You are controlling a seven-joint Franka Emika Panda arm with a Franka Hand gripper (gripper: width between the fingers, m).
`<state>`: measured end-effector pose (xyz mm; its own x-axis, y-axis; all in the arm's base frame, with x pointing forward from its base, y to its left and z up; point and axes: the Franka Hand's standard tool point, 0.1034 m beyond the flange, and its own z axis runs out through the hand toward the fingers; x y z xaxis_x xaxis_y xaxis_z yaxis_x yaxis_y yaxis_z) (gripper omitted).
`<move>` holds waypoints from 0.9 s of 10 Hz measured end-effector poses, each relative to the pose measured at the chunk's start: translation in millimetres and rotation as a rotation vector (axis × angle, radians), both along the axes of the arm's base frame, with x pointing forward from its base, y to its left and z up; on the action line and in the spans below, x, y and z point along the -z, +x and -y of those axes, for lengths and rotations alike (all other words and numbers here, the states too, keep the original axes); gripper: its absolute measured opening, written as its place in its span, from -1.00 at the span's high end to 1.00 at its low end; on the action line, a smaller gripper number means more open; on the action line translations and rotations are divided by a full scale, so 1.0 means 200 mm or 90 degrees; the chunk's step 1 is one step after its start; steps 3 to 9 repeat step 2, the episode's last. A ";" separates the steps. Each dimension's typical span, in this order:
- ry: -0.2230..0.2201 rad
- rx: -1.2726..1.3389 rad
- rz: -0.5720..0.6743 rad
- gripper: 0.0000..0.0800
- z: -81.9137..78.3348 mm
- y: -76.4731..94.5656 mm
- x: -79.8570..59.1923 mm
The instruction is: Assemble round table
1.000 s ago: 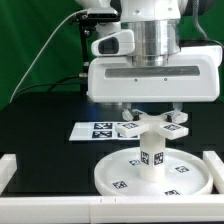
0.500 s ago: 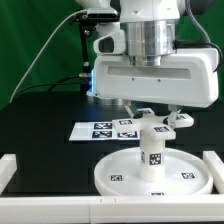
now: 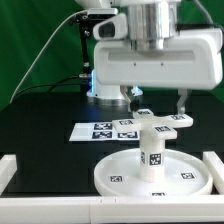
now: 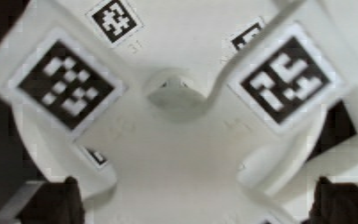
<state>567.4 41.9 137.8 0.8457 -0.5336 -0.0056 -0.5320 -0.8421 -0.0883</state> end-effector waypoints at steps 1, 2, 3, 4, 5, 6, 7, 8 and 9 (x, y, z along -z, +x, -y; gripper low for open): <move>0.000 0.000 0.004 -0.62 0.00 0.01 -0.01; 0.000 0.000 0.001 -0.62 0.00 0.00 0.00; 0.000 0.000 0.001 -0.62 0.00 0.00 0.00; 0.000 0.000 0.001 -0.62 0.00 0.00 0.00; 0.000 0.000 0.001 -0.62 0.00 0.00 0.00; 0.000 0.000 0.001 -0.62 0.00 0.00 0.00; 0.000 0.000 0.001 -0.62 0.00 0.00 0.00; 0.000 0.000 0.001 -0.62 0.00 0.00 0.00; 0.000 0.000 0.001 -0.62 0.00 0.00 0.00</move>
Offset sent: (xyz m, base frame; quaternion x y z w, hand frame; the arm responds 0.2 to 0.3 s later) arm 0.0000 0.0000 0.0000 0.0000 0.0000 0.0000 1.0000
